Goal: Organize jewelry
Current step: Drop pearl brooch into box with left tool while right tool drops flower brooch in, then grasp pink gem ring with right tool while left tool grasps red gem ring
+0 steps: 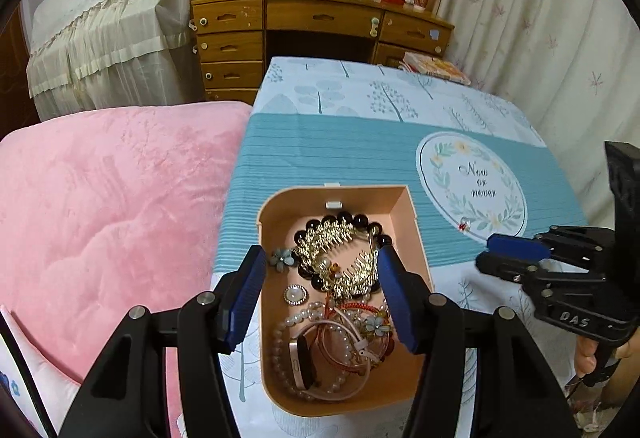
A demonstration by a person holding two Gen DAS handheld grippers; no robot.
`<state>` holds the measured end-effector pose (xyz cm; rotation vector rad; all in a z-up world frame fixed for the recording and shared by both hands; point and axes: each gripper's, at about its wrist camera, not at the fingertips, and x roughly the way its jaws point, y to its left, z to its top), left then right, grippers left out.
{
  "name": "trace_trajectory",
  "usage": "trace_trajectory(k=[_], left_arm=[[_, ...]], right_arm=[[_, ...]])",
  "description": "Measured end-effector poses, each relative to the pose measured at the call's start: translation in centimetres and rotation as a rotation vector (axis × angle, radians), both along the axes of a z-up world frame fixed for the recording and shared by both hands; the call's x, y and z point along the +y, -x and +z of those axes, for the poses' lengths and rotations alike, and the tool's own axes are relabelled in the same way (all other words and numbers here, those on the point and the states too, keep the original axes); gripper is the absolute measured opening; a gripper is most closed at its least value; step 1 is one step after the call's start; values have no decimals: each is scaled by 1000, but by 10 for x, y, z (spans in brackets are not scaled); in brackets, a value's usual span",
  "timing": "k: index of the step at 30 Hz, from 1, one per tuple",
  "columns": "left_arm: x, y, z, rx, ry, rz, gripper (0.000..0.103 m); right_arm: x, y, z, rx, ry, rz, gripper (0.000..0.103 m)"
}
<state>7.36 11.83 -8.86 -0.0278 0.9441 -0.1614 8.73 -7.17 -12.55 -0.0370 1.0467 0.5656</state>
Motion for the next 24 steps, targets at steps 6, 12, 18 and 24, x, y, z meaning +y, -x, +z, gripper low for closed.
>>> trace_trajectory(k=[6,12,18,24], left_arm=[[-7,-2,-10,26,-17,-4,56],[-15,0,-14,34,-38,-19,61],[-20,1,-16,38,-47,-27,62],[-23,2,-19,48,-51,-35,62]], right_arm=[[12,6,-23,25,24,47,25],[22,7,-37,34,47,65,25],[28,7,-42,20,51,69,25],[36,12,-42,-46,94,82,25]])
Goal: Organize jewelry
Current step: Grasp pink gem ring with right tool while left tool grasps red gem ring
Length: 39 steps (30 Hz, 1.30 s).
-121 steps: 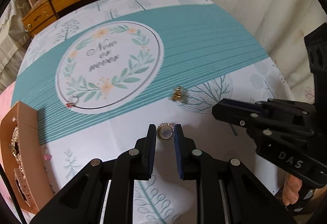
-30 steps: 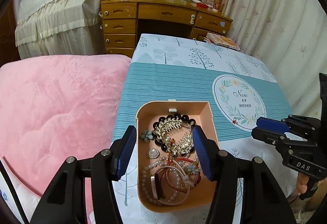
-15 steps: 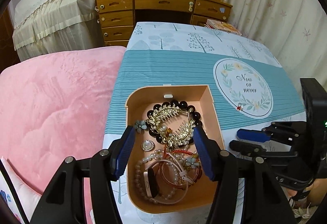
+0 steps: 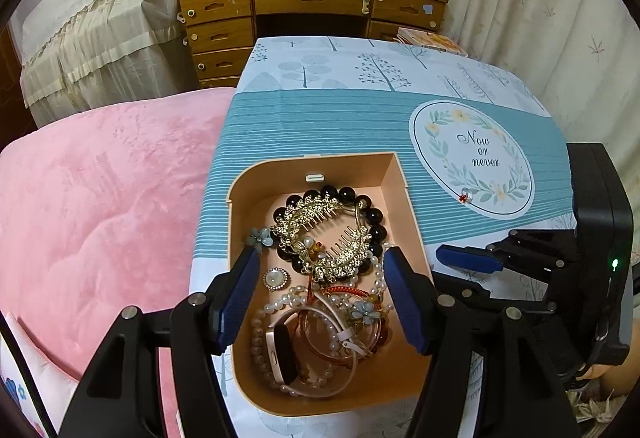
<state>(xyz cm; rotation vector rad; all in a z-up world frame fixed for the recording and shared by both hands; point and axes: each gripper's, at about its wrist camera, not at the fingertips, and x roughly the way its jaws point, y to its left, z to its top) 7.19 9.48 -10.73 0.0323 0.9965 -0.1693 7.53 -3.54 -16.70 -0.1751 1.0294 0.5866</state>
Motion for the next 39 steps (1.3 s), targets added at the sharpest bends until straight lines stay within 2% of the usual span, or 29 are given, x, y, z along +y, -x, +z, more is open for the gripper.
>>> trace_trajectory(k=[5,9,17,23,28,32,39], left_arm=[[-2,1,0,3,4,-2,62],[-1,2,2,5,12,-1,63],[-3,5,5,3,12,-3,63],[-17,8,11,-1,14,-25,63],[-43,7,16,-6,7,-68,63],[-67,0,17,2,6,-100,63],[-103,-10,17,1,-21,-129,63]], right_arm=[[4,3,-1,-44,33,9,24],[7,7,-1,-65,50,24,10],[-6,11,4,-73,23,-7,10],[-34,22,29,-125,-33,-67,10],[-61,32,50,-182,-37,-135,10],[-80,36,56,-205,-2,-201,10],[-111,40,59,-213,-13,-258,10]])
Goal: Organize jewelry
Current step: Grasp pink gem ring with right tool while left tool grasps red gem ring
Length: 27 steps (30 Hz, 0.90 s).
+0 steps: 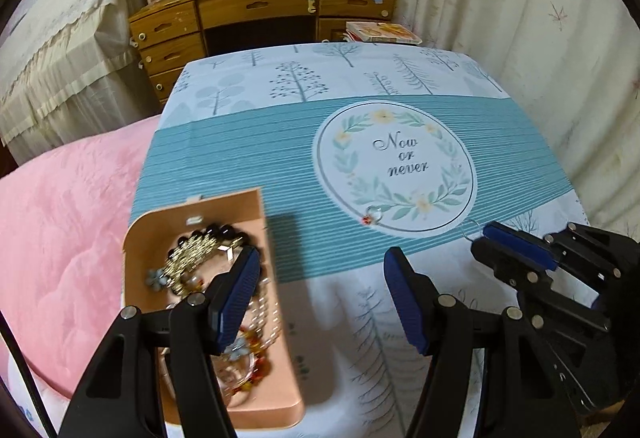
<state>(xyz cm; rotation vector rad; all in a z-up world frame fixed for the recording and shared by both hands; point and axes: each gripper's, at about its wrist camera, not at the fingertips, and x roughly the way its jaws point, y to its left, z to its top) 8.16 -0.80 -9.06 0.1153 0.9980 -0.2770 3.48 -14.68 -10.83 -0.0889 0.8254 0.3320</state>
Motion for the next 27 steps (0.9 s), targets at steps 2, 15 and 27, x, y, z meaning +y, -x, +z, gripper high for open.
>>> trace_trajectory(k=[2,15,27], left_arm=[[-9,-2,-2,2,-10,-2,63],[-50,-16,-39,36,-5,-2,63],[-60,-51,-76,96,5,-41,39]], right_arm=[[-7,2,0,-4,-7,-10,10],[-59,1,-18,32,-69,-51,10],[-87,-7,-38,88,-174,-52,10]])
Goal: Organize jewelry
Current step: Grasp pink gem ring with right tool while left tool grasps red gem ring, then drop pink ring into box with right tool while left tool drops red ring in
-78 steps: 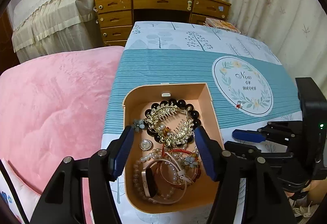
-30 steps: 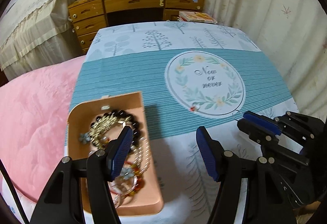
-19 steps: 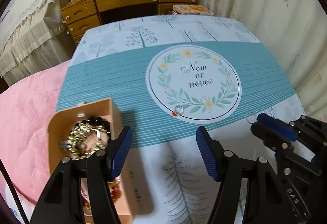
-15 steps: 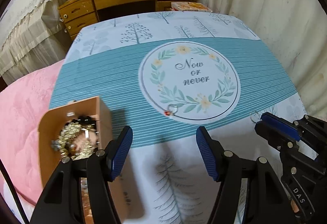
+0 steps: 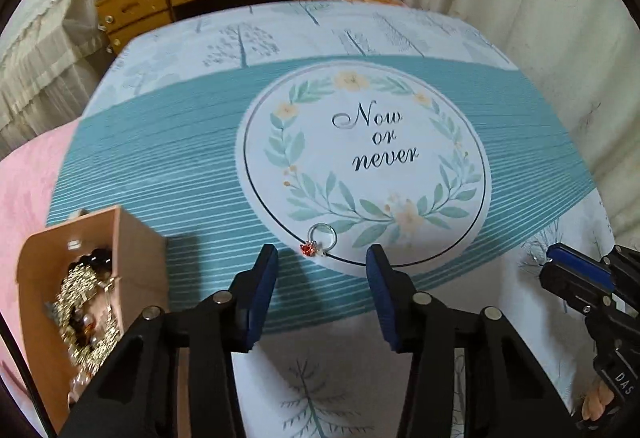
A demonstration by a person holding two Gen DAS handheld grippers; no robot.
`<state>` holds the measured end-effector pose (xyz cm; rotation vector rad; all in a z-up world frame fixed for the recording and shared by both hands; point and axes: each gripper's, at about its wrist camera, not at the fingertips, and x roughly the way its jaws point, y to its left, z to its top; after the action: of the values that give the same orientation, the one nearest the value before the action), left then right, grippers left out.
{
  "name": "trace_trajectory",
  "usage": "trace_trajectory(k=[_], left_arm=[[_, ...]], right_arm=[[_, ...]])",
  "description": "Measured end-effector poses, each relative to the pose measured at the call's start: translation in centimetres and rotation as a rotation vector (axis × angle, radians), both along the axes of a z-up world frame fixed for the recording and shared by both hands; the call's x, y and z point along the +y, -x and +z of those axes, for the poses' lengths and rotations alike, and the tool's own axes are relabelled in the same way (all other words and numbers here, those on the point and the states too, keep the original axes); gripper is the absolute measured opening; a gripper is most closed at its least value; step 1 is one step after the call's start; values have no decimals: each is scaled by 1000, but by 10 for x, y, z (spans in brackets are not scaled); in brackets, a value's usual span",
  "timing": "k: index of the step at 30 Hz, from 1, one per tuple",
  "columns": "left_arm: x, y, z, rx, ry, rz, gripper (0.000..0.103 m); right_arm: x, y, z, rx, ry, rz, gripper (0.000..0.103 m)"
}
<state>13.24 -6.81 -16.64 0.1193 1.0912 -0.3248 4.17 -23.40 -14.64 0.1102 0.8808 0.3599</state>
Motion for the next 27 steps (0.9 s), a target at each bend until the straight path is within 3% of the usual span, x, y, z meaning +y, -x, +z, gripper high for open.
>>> trace_trajectory(k=[7,13,27], left_arm=[[-9,-4,-2,-21,-50,-22,33],[-18,2,0,-21,-77,-46,11],[-2,17,12,-53,-38,1,6]], right_arm=[[-8,-5,-7,28,-53,0,10],[-7,-6,-8,26,-59,-2,10],[11,4,12,-22,-32,8,10]])
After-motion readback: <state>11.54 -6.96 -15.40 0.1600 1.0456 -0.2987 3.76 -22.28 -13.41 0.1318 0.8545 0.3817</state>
